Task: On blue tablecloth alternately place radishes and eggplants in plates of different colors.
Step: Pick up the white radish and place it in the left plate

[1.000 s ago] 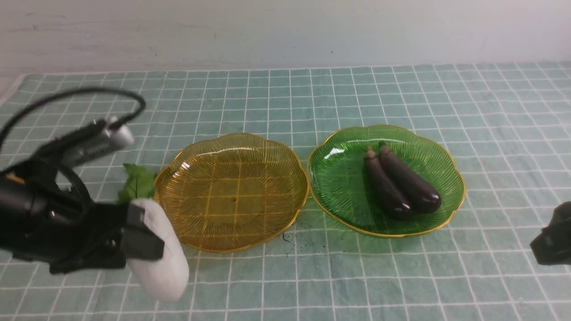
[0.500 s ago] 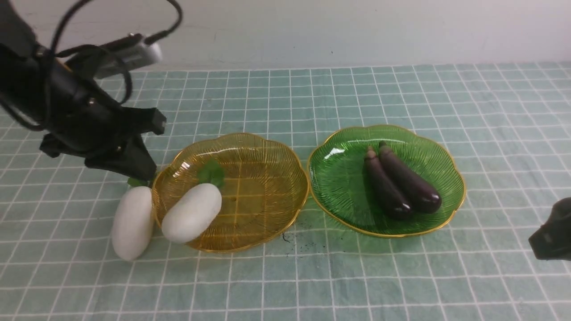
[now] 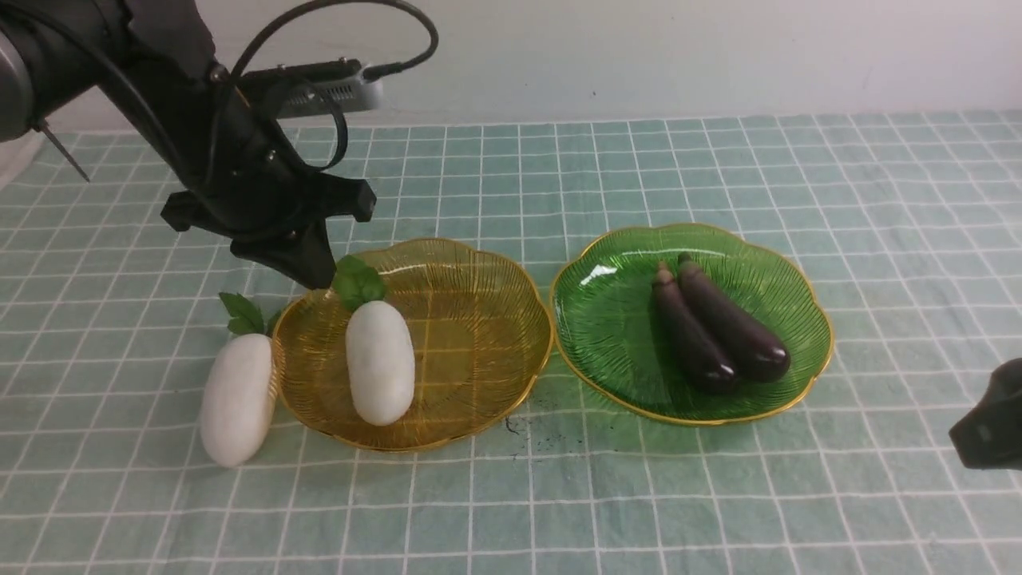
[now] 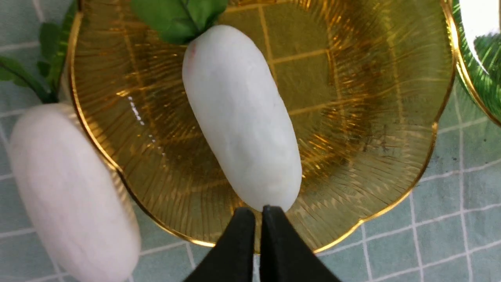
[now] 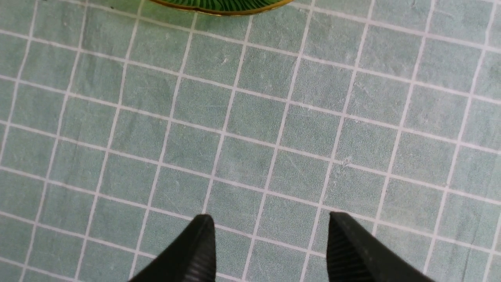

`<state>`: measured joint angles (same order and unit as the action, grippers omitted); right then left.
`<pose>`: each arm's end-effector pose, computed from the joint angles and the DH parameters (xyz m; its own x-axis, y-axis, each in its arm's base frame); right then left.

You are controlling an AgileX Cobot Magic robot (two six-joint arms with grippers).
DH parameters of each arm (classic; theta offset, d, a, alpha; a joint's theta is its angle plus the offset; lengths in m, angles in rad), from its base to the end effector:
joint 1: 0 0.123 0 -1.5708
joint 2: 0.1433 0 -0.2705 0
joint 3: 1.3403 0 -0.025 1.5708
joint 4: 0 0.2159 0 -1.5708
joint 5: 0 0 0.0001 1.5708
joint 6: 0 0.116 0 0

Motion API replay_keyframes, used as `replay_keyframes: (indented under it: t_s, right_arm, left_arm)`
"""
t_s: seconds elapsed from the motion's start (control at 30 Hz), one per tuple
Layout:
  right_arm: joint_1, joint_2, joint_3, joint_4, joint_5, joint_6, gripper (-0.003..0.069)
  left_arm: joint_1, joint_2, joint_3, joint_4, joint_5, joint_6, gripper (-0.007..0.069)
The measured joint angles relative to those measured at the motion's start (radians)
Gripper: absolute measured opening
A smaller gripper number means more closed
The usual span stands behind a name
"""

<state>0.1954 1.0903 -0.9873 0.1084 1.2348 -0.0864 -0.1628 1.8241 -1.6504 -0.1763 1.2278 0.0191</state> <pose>0.1578 0.0433 0.2904 -0.9180 -0.2329 -0.3210 -0.2716 0.9590 0.0808 0.3435 -0.0758 0.2682 -0.9607 0.1171 -0.2518 0.1630 0.9719 -0.1700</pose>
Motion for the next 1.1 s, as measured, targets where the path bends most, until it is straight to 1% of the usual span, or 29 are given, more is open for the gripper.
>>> replay_keyframes:
  t_s: [0.1, 0.17, 0.23, 0.4, 0.53, 0.57, 0.67, 0.83, 1.1]
  right_arm:
    - [0.0, 0.0, 0.0, -0.001, 0.001, 0.0, 0.0359]
    - [0.0, 0.0, 0.0, -0.003, 0.001, 0.0, 0.0359]
    - [0.0, 0.0, 0.005, -0.005, 0.001, 0.0, 0.0359]
    - [0.0, 0.0, 0.008, -0.008, 0.001, 0.0, 0.0359]
    - [0.0, 0.0, 0.008, -0.008, -0.001, 0.0, 0.0359]
    - [0.0, 0.0, 0.008, -0.008, -0.001, 0.0, 0.0359]
    - [0.0, 0.0, 0.008, -0.008, -0.002, 0.0, 0.0359]
    - [0.0, 0.0, 0.008, -0.008, -0.003, 0.0, 0.0359]
    - [0.0, 0.0, 0.008, -0.008, -0.006, 0.0, 0.0359]
  left_arm:
    - [0.0, 0.0, 0.005, 0.082, 0.001, -0.029, 0.0062]
    - [0.0, 0.0, 0.013, 0.113, 0.0, -0.035, 0.0085]
    - [0.0, 0.0, 0.058, 0.176, 0.0, -0.042, 0.0167]
    - [0.0, 0.0, 0.138, 0.221, 0.0, -0.044, 0.0323]
    - [0.0, 0.0, 0.188, 0.242, -0.001, -0.048, 0.0406]
    - [0.0, 0.0, 0.192, 0.245, -0.001, -0.048, 0.041]
    - [0.0, 0.0, 0.263, 0.288, -0.002, -0.076, 0.0462]
    - [0.0, 0.026, 0.311, 0.335, -0.005, -0.126, 0.0479]
    - [0.0, 0.076, 0.313, 0.342, -0.059, -0.165, 0.0479]
